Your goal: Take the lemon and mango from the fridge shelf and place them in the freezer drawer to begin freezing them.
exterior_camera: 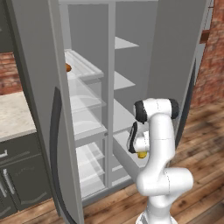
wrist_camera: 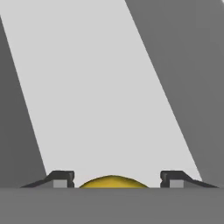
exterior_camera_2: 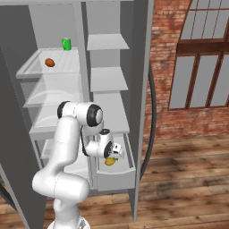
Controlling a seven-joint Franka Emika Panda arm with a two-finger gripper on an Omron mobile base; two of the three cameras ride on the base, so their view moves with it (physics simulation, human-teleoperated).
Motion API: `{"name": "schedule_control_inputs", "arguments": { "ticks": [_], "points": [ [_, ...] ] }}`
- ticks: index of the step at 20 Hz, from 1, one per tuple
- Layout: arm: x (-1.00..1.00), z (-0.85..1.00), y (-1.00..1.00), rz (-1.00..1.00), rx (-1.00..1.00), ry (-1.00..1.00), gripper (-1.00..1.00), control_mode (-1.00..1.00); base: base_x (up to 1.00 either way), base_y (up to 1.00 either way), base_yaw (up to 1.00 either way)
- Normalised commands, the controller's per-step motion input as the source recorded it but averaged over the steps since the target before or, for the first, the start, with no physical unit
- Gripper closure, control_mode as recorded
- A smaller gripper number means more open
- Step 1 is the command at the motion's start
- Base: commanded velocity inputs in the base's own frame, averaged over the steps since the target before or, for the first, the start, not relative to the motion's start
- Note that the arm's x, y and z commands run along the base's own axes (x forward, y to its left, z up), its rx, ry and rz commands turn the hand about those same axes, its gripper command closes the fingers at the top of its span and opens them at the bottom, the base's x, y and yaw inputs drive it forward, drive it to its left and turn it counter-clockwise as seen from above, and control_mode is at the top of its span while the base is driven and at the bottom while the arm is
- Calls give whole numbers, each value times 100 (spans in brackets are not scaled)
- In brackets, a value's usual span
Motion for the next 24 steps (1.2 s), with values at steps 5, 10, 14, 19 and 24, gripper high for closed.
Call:
{"name": "schedule_control_inputs", "arguments": {
  "ticks": [5, 10, 14, 19, 24],
  "points": [
    [28, -21, -17, 0, -2, -3, -100, -100, 0, 0, 0],
    [10, -1, 0, 0, 0, -1, -100, -100, 0, 0, 0],
    [0, 5, 0, -1, 1, 0, -100, -100, 0, 0, 0],
    [-4, 39, 3, -6, 1, -1, -100, -100, 0, 0, 0],
    [-52, 74, 12, 0, 0, -16, -100, -100, 0, 0, 0]
  ]
}}
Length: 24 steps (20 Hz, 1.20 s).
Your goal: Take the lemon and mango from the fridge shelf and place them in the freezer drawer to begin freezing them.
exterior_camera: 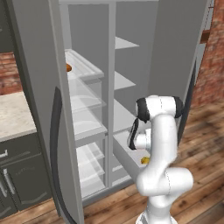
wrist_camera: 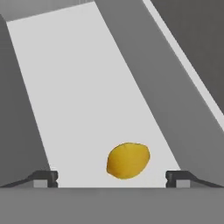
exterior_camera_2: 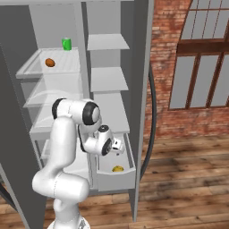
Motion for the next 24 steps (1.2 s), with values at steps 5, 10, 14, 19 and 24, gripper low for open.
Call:
{"name": "schedule_control_inputs", "arguments": {
  "ticks": [5, 10, 14, 19, 24],
  "points": [
    [-93, 79, 24, 0, 0, -24, -100, -100, 0, 0, 0],
    [-100, 84, 35, 1, 0, -27, -100, -100, 0, 0, 0],
    [-95, 92, 35, 0, 0, -29, -100, -100, 0, 0, 0],
    [-74, 100, 44, 0, 0, -19, -100, -100, 0, 0, 0],
    [-63, 100, 40, 3, 0, -6, -100, -100, 0, 0, 0]
  ]
}}
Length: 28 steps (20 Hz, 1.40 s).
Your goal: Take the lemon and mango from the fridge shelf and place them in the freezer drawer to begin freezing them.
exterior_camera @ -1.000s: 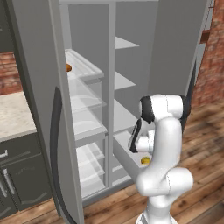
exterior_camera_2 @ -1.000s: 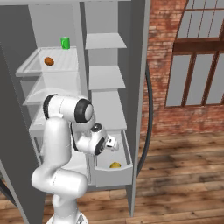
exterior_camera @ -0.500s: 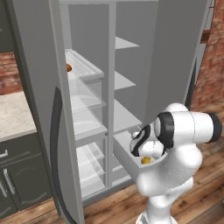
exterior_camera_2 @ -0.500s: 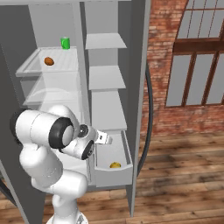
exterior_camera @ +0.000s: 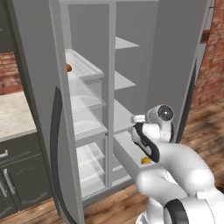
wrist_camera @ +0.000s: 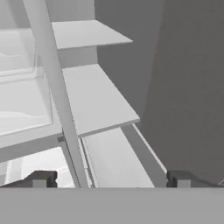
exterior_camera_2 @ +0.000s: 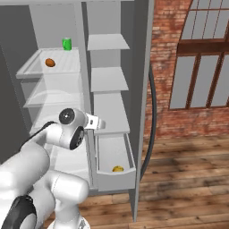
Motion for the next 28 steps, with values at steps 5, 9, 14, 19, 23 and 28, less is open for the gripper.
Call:
{"name": "schedule_control_inputs", "arguments": {
  "ticks": [5, 9, 14, 19, 23, 28],
  "points": [
    [-70, 97, 43, 9, 0, 2, -100, -100, 0, 0, 0],
    [-67, 87, 43, 14, 0, 9, -100, -100, 0, 0, 0],
    [-50, 40, 37, 12, 3, -2, -100, -100, 0, 0, 0],
    [-7, 11, 39, 7, 1, -11, -100, -100, 0, 0, 0],
    [0, 59, 61, 0, 0, -8, -100, -100, 0, 0, 0],
    [7, 79, 57, 2, -3, 1, -100, -100, 0, 0, 0]
  ]
}}
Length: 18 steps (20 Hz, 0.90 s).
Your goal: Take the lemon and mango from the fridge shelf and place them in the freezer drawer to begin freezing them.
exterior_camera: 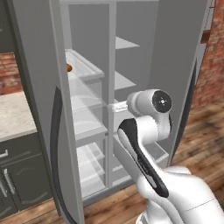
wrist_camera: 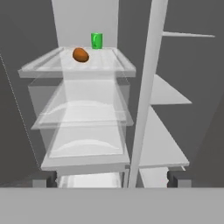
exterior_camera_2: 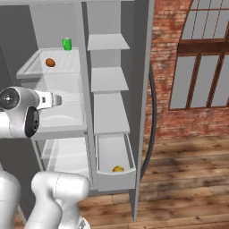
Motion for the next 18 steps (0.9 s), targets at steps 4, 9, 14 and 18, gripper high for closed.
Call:
{"name": "schedule_control_inputs", "arguments": {
  "ticks": [4, 9, 14, 18],
  "points": [
    [35, 89, 54, 0, -7, 12, -100, -100, 0, 0, 0],
    [47, 89, 35, 0, -4, 23, -100, -100, 0, 0, 0],
    [8, 20, 2, 3, 1, 7, -100, -100, 0, 0, 0],
    [8, -24, 8, 0, 2, 0, -100, -100, 0, 0, 0]
  ]
}}
